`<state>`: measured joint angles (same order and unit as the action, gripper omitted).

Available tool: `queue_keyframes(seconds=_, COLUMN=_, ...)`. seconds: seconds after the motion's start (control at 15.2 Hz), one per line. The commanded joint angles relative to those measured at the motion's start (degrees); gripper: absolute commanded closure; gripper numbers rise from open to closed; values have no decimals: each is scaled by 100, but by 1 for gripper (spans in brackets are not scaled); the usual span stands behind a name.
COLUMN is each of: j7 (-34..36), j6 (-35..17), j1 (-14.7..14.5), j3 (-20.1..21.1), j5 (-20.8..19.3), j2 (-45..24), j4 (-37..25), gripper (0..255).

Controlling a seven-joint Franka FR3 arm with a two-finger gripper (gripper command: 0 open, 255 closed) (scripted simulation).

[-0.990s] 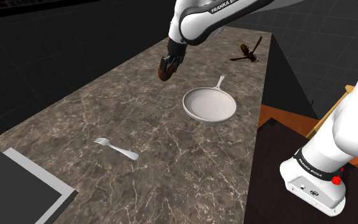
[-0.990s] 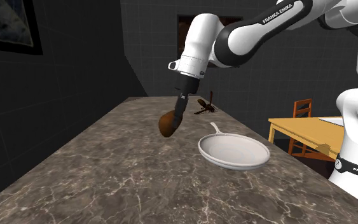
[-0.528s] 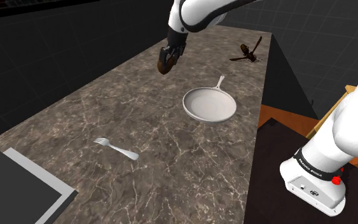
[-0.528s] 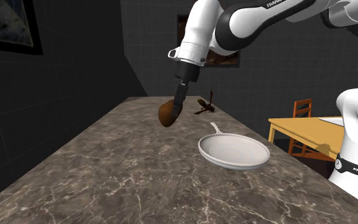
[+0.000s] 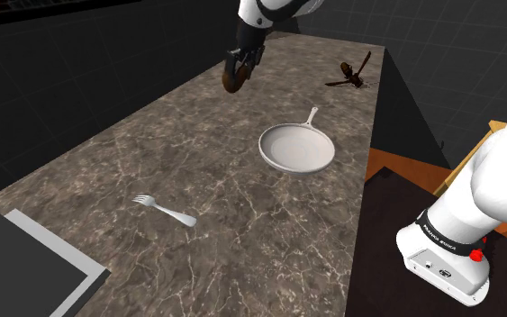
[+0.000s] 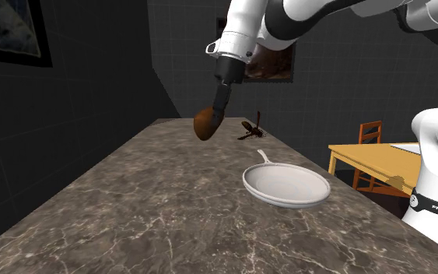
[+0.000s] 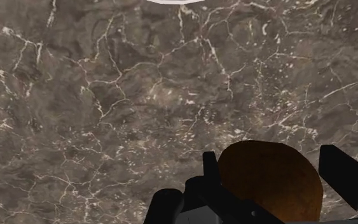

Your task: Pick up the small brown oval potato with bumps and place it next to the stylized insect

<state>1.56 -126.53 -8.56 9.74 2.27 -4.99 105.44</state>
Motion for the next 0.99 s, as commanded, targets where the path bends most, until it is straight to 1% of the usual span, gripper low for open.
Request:
queue_keyframes(seconds=0.0, j7=3, j6=142, j1=2, j3=-1, j5=1, j2=22, j4=-117, gripper=255)
queue_keyframes(seconds=0.4, j7=18, j6=570, j1=4, j3=-2, j5=0, j2=67, j4=-501, gripper=255)
queue_keyframes(seconds=0.92, j7=-1155, j6=506, j1=522, j3=-490, j5=439, j2=850, j4=420, gripper=255)
